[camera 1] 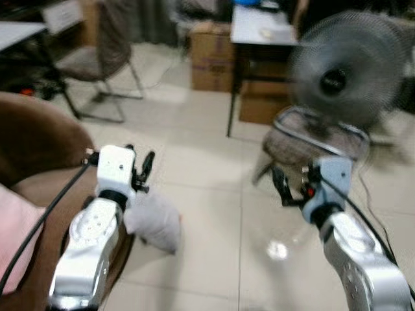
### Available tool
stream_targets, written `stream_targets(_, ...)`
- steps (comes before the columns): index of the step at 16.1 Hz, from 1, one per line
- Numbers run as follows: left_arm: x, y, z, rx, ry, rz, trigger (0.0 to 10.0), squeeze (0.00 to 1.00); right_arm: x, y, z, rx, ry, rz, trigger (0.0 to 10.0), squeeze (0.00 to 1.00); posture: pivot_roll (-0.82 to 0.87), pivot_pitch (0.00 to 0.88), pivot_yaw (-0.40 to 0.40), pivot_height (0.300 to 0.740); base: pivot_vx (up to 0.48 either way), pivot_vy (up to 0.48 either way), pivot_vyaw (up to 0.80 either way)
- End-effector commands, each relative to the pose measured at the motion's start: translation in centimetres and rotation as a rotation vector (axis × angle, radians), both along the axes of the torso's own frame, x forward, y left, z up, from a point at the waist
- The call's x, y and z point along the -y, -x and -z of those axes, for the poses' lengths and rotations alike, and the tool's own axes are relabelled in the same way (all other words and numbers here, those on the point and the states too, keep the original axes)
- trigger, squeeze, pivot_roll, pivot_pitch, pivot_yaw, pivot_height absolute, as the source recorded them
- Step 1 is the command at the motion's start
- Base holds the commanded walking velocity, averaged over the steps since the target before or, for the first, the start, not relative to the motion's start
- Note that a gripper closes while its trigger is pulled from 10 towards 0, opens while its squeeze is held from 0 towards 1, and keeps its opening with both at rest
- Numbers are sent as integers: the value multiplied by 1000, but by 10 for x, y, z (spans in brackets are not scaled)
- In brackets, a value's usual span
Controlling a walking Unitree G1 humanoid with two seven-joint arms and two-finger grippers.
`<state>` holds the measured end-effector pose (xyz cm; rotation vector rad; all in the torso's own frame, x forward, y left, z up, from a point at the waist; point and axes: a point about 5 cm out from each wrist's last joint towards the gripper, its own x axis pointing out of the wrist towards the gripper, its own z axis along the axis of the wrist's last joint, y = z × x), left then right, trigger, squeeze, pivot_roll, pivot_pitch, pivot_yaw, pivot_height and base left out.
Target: Move the pillow to the sofa from floor
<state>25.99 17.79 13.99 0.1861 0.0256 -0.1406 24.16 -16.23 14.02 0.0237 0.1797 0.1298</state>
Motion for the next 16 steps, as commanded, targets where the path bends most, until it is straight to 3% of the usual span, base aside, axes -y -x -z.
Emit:
stream_targets(1,5,-1,0,-1,-2,16,10000,0,6,1,1,-8,20,18,10000,0,-13,0,30,740,0,386,-800)
stream_targets(9,4,-1,-1,7,-1,12,10000,0,6,0,0,-5,24,14,10000,0,-12,0,27,740,0,384,-800)
stream_targets(11,6,0,-5,39,26,19,10000,0,6,0,0,3,29,15,10000,0,-12,0,27,740,0,0,0)
stream_targets(14,5,1,-1,-11,39,10,10000,0,4,0,0,8,40,8,10000,0,-10,0,28,740,0,0,0)
stream_targets(15,4,1,0,-25,60,9,10000,427,4,0,-1,10,40,7,10000,0,-10,0,28,740,0,0,0)
stream_targets(16,4,1,0,-24,61,6,10000,639,4,0,-1,11,38,5,10000,0,-10,0,28,740,0,0,0)
